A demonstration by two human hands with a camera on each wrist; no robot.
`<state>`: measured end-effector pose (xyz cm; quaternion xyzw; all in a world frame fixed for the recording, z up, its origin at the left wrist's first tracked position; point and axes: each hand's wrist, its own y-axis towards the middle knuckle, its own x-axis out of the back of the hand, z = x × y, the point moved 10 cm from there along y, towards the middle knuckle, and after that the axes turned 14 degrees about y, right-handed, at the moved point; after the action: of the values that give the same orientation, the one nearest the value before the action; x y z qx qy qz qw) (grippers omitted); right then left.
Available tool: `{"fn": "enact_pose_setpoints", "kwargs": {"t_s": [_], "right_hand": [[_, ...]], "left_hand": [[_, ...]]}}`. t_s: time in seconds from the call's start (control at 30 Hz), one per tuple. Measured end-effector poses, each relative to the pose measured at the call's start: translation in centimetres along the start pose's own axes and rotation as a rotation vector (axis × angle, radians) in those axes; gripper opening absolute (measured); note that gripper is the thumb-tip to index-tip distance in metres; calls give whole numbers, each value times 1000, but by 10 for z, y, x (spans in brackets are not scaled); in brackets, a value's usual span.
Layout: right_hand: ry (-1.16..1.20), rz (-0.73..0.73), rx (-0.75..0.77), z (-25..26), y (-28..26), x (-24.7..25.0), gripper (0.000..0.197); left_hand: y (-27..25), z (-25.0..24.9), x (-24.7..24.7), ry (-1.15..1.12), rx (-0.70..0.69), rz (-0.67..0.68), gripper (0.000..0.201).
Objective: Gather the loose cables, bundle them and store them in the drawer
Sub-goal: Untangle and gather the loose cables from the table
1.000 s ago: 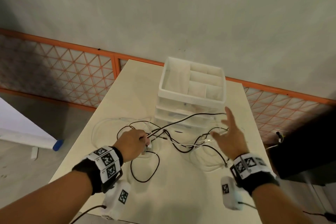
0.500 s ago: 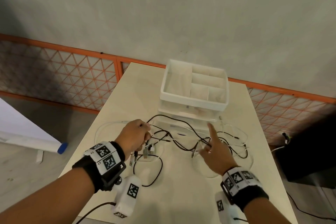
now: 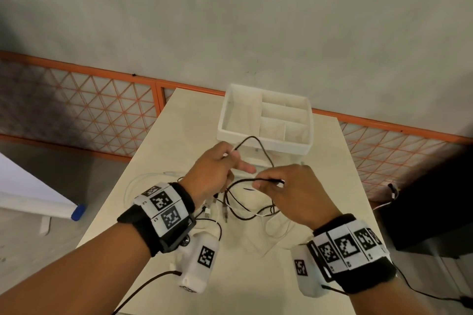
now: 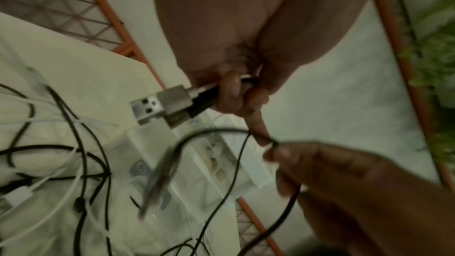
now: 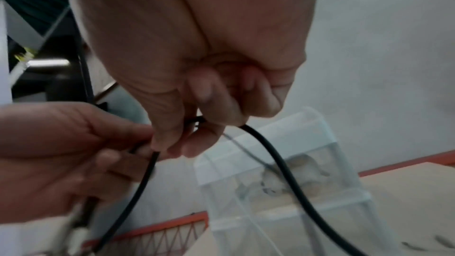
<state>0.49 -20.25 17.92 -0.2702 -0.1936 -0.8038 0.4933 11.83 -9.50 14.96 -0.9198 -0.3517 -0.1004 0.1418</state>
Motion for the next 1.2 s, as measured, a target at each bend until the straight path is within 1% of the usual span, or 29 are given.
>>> {"fn": "enact_pose_setpoints", "kwargs": {"t_s": [0.07, 0.13, 0.2, 0.23, 0.27, 0.33, 0.43, 0.47, 0.5, 0.53, 0.57, 0.6, 0.63, 0.67, 0.7, 0.73, 0.77, 0.87, 0.93, 0.97, 1.0, 1.07, 1.13, 1.2], "right_hand": [[29, -69, 70, 18, 3, 5, 7], [29, -178, 100, 27, 4, 19, 7], [51, -268, 75, 23, 2, 36, 8], [66, -273, 46, 17, 0, 41, 9], [68, -251, 7, 8, 0, 41, 11], [33, -191, -102, -19, -1, 36, 21], [-10, -159, -354, -92, -9, 27, 41], [-52, -144, -443, -119, -17, 23, 44], [-98, -124, -539, -144, -26, 17, 43], [-129, -109, -628, -163, -36, 14, 42], [-140, -103, -680, -171, -43, 12, 44], [-127, -107, -683, -169, -42, 14, 49], [-75, -109, -656, -159, -38, 16, 55], [12, -107, -602, -142, -31, 19, 59], [106, -96, -524, -117, -21, 21, 61], [202, -87, -438, -89, -12, 23, 60], [307, -89, -357, -61, -5, 26, 55], [614, -95, -155, 9, 7, 31, 40], [747, -141, -68, 37, 9, 38, 37], [803, -193, -34, 43, 9, 46, 39], [860, -255, -6, 46, 8, 56, 40], [951, -387, 44, 45, 4, 80, 38], [1055, -528, 61, 30, -2, 103, 36], [1151, -663, 29, 4, -10, 119, 36]], "left_hand": [[2, -2, -14, 78, -34, 59, 19], [2, 6, -21, 87, -17, 96, 23], [0, 16, -18, 21, 40, 108, 26], [-1, 20, -14, -39, 69, 106, 26], [-2, 22, -10, -105, 90, 104, 26], [-2, 20, -1, -192, 91, 103, 25], [0, 14, 19, -187, 38, 49, 24], [0, 12, 27, -165, 20, 17, 24], [1, 13, 37, -99, -1, -28, 24], [1, 14, 47, 22, -23, -83, 24], [2, 16, 57, 181, -39, -145, 23], [3, 19, 66, 331, -34, -204, 22], [5, 26, 73, 448, 6, -258, 20], [5, 33, 77, 514, 68, -301, 19], [4, 37, 80, 531, 119, -338, 20], [3, 37, 76, 505, 146, -347, 24], [3, 32, 63, 427, 123, -310, 27], [-1, -10, -1, 140, -89, -40, 35], [-10, -31, -35, 95, -195, 108, 34], [-11, -34, -46, 123, -218, 145, 34], [-11, -31, -51, 195, -220, 153, 36], [-6, -9, -49, 421, -190, 132, 37], [1, 26, -40, 586, -99, 126, 32], [2, 60, -28, 644, 18, 132, 32]]}}
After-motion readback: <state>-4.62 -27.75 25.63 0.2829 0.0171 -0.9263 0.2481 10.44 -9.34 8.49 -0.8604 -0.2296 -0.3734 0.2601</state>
